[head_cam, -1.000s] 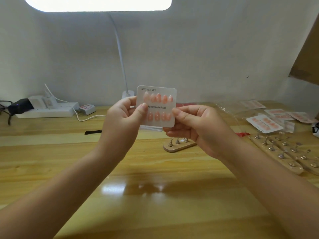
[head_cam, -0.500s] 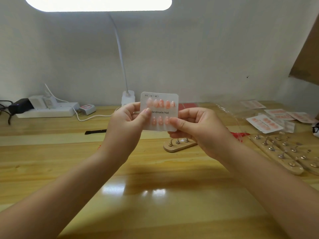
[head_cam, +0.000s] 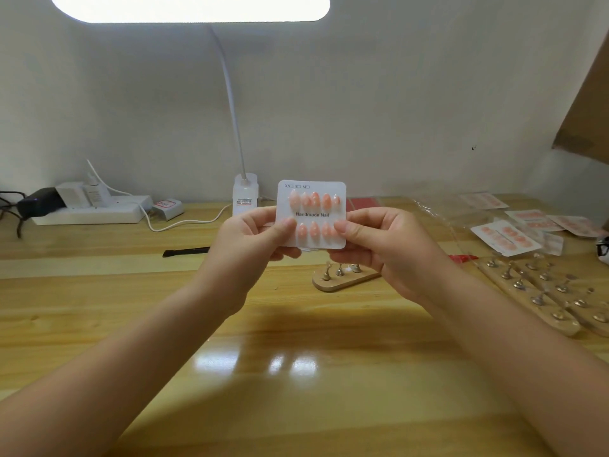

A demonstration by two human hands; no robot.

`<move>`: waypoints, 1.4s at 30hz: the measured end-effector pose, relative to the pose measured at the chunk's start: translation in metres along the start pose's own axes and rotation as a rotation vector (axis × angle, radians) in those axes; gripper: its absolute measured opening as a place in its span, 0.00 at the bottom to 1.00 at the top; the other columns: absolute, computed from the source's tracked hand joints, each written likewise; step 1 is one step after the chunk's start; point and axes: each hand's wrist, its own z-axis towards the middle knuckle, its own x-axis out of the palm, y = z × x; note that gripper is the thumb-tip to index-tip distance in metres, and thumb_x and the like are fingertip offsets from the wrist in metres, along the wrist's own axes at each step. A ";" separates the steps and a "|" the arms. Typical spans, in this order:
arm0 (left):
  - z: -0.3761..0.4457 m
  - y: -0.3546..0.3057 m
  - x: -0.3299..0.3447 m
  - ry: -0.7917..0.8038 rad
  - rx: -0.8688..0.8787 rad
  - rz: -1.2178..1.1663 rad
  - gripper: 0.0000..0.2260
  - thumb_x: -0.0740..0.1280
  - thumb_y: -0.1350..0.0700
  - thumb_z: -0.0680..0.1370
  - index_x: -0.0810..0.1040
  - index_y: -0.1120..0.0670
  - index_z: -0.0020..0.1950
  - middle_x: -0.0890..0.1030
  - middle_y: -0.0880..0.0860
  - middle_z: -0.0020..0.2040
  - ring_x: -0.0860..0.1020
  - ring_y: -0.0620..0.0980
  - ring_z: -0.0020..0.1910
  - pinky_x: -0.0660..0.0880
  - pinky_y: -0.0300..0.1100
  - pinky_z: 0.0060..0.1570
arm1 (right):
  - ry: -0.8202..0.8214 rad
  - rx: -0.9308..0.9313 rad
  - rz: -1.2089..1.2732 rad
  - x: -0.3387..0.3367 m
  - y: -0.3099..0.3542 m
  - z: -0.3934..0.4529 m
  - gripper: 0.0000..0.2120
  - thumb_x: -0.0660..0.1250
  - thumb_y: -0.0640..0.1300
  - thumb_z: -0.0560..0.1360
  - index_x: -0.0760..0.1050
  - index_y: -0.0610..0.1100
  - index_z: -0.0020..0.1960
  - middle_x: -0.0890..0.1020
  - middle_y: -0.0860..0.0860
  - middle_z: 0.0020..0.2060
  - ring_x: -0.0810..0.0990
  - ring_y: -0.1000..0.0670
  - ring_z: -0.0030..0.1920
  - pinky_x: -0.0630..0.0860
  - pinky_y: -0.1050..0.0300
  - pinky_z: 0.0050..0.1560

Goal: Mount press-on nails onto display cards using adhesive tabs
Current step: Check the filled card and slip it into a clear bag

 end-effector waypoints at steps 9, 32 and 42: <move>0.000 0.007 0.001 -0.032 0.023 0.047 0.07 0.67 0.58 0.78 0.81 0.52 0.55 0.86 0.51 0.41 0.81 0.44 0.36 0.75 0.34 0.39 | -0.050 -0.008 -0.061 0.002 -0.005 0.000 0.03 0.69 0.34 0.73 0.79 0.35 0.47 0.85 0.44 0.37 0.84 0.48 0.37 0.80 0.61 0.37; 0.007 0.022 -0.007 -0.146 -0.011 0.088 0.07 0.64 0.63 0.76 0.80 0.55 0.48 0.84 0.49 0.36 0.79 0.41 0.30 0.73 0.33 0.29 | 0.021 0.035 -0.234 -0.001 -0.023 0.004 0.07 0.70 0.42 0.75 0.81 0.37 0.45 0.85 0.44 0.35 0.84 0.48 0.36 0.81 0.58 0.36; 0.028 0.039 -0.035 -0.120 -0.276 1.088 0.07 0.60 0.53 0.74 0.72 0.50 0.51 0.78 0.49 0.42 0.76 0.50 0.39 0.68 0.43 0.32 | -0.038 -0.165 -0.826 0.006 -0.035 -0.006 0.20 0.66 0.51 0.78 0.77 0.43 0.30 0.76 0.54 0.20 0.73 0.58 0.22 0.69 0.62 0.29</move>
